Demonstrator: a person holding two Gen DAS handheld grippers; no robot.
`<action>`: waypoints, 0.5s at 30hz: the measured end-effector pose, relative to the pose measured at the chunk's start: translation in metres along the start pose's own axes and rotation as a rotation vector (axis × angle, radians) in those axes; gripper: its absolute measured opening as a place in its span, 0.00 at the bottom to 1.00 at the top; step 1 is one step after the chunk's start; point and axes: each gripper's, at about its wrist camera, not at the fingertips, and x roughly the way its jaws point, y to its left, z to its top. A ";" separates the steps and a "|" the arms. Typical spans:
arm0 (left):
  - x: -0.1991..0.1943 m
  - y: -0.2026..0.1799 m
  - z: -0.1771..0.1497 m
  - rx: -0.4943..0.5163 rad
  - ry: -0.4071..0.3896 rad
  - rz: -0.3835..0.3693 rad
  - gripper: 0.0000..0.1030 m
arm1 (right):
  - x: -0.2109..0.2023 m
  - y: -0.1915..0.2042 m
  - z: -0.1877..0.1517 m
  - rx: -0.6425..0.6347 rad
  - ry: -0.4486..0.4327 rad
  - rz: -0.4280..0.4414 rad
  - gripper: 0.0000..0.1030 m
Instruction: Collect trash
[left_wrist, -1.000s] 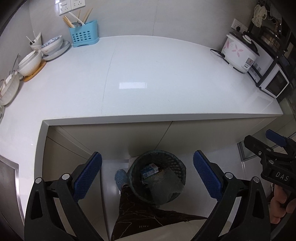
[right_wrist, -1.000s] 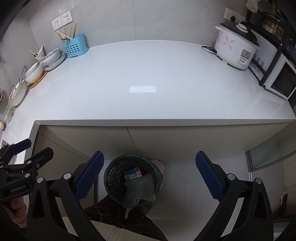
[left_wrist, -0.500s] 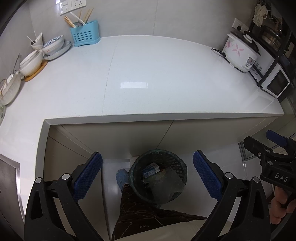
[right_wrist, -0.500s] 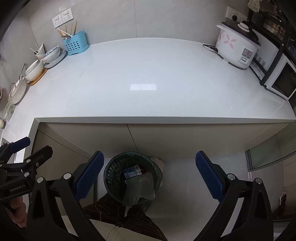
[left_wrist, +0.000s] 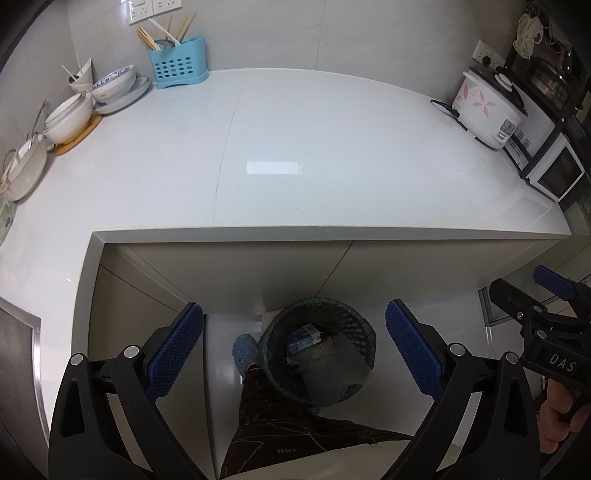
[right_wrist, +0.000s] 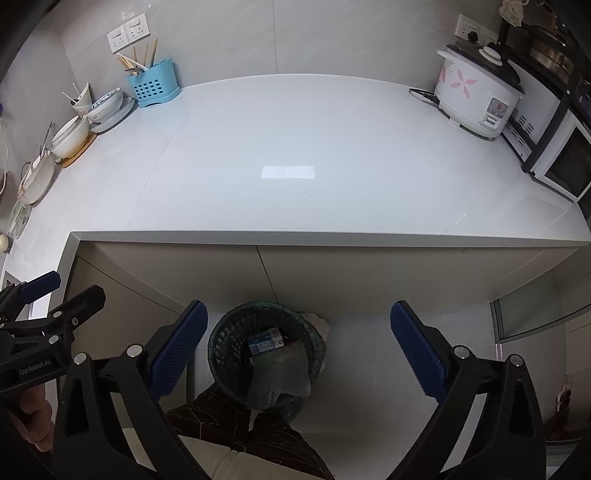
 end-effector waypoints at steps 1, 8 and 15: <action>0.000 -0.001 0.000 0.007 -0.003 0.003 0.94 | 0.000 0.000 0.000 0.000 0.001 0.001 0.92; -0.003 -0.003 0.000 0.001 -0.018 0.007 0.94 | 0.000 0.001 0.000 0.000 0.000 0.002 0.92; -0.003 -0.002 0.000 -0.006 -0.024 0.000 0.94 | 0.000 0.001 0.000 0.000 0.000 0.002 0.92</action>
